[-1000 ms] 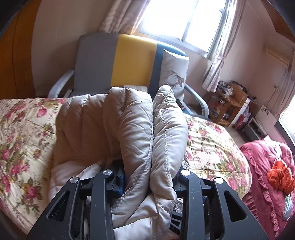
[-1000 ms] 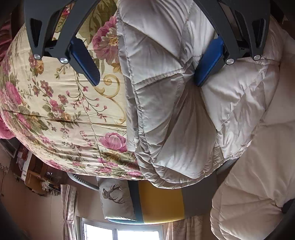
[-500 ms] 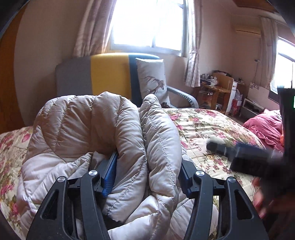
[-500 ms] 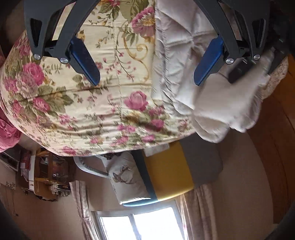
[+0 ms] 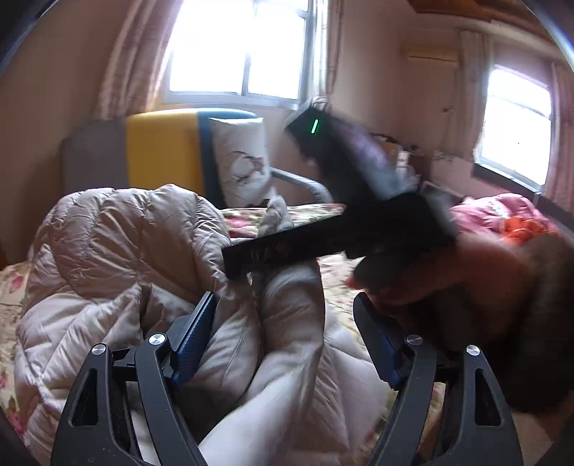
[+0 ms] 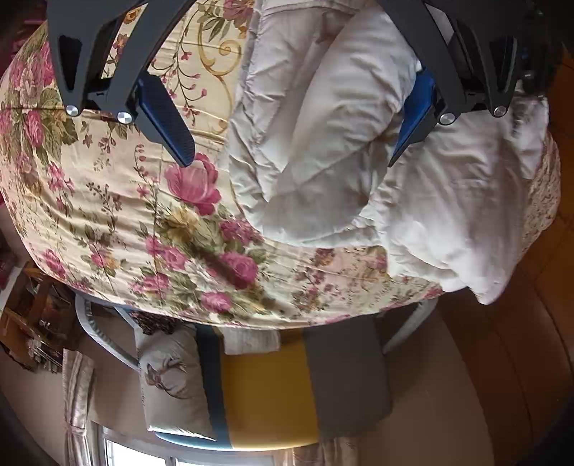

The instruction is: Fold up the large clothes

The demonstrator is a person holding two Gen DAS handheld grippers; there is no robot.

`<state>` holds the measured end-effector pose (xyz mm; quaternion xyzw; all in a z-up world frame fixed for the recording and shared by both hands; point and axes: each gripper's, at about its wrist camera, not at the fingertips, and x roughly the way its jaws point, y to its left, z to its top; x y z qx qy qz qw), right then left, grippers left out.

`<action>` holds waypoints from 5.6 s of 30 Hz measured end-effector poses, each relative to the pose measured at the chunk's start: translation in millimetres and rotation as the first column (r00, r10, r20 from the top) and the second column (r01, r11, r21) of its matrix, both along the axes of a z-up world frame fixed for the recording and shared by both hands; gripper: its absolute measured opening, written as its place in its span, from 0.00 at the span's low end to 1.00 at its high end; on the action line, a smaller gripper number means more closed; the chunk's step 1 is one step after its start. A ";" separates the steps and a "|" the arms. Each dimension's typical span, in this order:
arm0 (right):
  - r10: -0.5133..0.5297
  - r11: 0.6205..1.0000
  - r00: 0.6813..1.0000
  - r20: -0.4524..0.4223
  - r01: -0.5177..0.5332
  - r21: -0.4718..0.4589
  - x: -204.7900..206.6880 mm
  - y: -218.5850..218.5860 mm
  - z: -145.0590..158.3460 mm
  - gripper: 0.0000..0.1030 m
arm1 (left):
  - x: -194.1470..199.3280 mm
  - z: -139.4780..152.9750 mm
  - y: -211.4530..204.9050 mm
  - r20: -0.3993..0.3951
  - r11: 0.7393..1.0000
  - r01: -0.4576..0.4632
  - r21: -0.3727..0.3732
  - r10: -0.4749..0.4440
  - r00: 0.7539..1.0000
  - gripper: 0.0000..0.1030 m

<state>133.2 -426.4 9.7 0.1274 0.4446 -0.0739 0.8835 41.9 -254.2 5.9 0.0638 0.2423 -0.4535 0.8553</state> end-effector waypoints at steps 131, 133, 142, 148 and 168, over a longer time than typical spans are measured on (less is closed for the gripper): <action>-0.412 0.864 0.893 0.179 0.446 -0.236 -49.9 -34.7 -55.2 0.98 | 78.9 -49.9 -40.2 0.096 0.898 -0.248 0.362 0.229 0.969 0.96; -0.387 0.873 0.906 0.174 0.420 -0.248 -52.0 -34.9 -52.6 0.98 | 68.6 -56.8 -40.5 0.134 0.904 -0.259 0.342 0.226 0.965 0.96; -0.339 0.862 0.896 0.286 0.418 -0.286 -118.2 -1.8 27.5 0.98 | 63.5 -60.9 -38.6 0.136 0.914 -0.251 0.319 0.218 0.967 0.97; -0.328 0.885 0.936 0.127 0.351 -0.306 -107.5 8.3 -14.9 0.98 | 67.6 -52.3 -21.9 0.087 0.926 -0.234 0.297 0.218 0.972 0.96; -0.404 0.905 0.910 0.091 0.412 -0.101 -118.0 -31.6 -45.1 0.98 | 75.6 -58.7 21.9 -0.127 0.927 -0.292 0.237 0.327 0.936 0.97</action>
